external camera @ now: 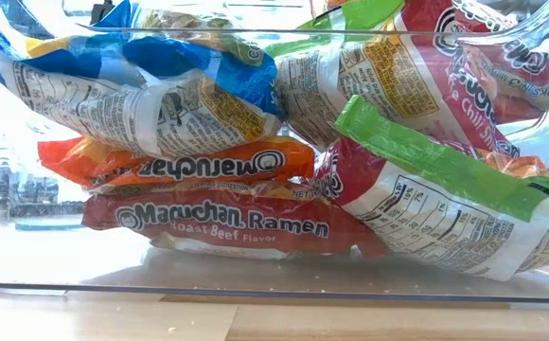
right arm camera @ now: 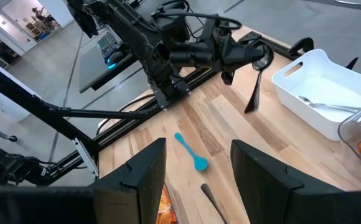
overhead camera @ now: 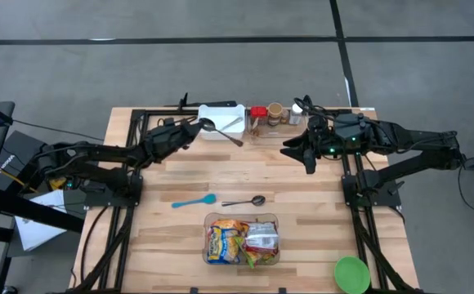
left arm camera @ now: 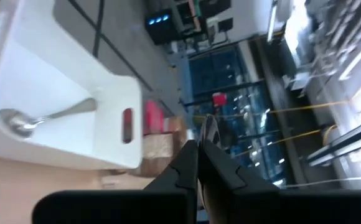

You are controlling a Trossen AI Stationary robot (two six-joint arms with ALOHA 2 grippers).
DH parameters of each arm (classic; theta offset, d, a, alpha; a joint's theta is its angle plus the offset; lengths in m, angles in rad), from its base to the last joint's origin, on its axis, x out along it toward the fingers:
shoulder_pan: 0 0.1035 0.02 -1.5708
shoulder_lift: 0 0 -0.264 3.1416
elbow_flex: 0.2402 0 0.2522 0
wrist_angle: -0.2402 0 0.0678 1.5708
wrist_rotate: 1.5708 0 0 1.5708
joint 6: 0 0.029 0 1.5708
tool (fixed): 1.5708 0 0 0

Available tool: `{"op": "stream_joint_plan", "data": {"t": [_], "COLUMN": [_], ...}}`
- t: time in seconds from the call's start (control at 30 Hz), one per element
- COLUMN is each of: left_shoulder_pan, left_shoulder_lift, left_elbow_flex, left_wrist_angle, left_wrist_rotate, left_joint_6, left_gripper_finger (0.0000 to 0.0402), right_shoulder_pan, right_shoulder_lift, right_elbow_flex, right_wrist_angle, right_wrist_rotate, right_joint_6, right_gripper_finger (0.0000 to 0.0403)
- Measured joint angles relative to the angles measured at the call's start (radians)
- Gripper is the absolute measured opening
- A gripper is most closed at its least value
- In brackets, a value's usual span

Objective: Pick & Place Food Item
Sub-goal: Put the top black spoon into the white bin

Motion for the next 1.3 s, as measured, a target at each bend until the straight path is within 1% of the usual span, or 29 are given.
{"op": "stream_joint_plan", "data": {"t": [0.13,0.33,0.47,0.6,0.67,0.77,0.87,1.03,1.3], "left_shoulder_pan": [0.0,0.0,0.002,0.016,0.018,0.04,0.077,0.124,0.141], "left_shoulder_lift": [0.0,0.032,0.094,0.175,0.214,0.248,0.263,0.264,0.265], "left_elbow_flex": [0.001,0.025,0.072,0.122,0.146,0.155,0.156,0.156,0.155], "left_wrist_angle": [0.036,0.005,0.005,0.003,-0.017,-0.037,-0.052,-0.137,-0.16], "left_wrist_rotate": [-0.023,-0.039,-0.055,-0.05,-0.058,-0.1,-0.111,-0.106,-0.119], "left_joint_6": [-0.021,-0.022,-0.022,-0.03,-0.061,-0.113,-0.132,-0.155,-0.165], "left_gripper_finger": [0.0,0.0,0.0,0.0,0.0,0.0,0.0,0.0,0.0], "right_shoulder_pan": [0.0,-0.001,-0.014,-0.016,-0.019,-0.019,-0.019,-0.019,-0.026], "right_shoulder_lift": [0.0,0.0,0.006,0.009,0.013,0.011,0.012,0.012,0.012], "right_elbow_flex": [0.0,0.0,0.0,0.0,0.0,0.0,0.0,0.0,0.0], "right_wrist_angle": [0.0,0.0,0.0,0.002,0.0,0.002,0.0,0.0,0.0], "right_wrist_rotate": [0.0,0.0,0.0,0.0,-0.003,-0.004,-0.003,-0.004,-0.004], "right_joint_6": [-0.001,-0.009,-0.008,-0.008,-0.008,-0.003,0.0,0.0,-0.015], "right_gripper_finger": [0.0175,0.0175,0.0175,0.0175,0.0175,0.0175,0.0175,0.0175,0.0175]}}
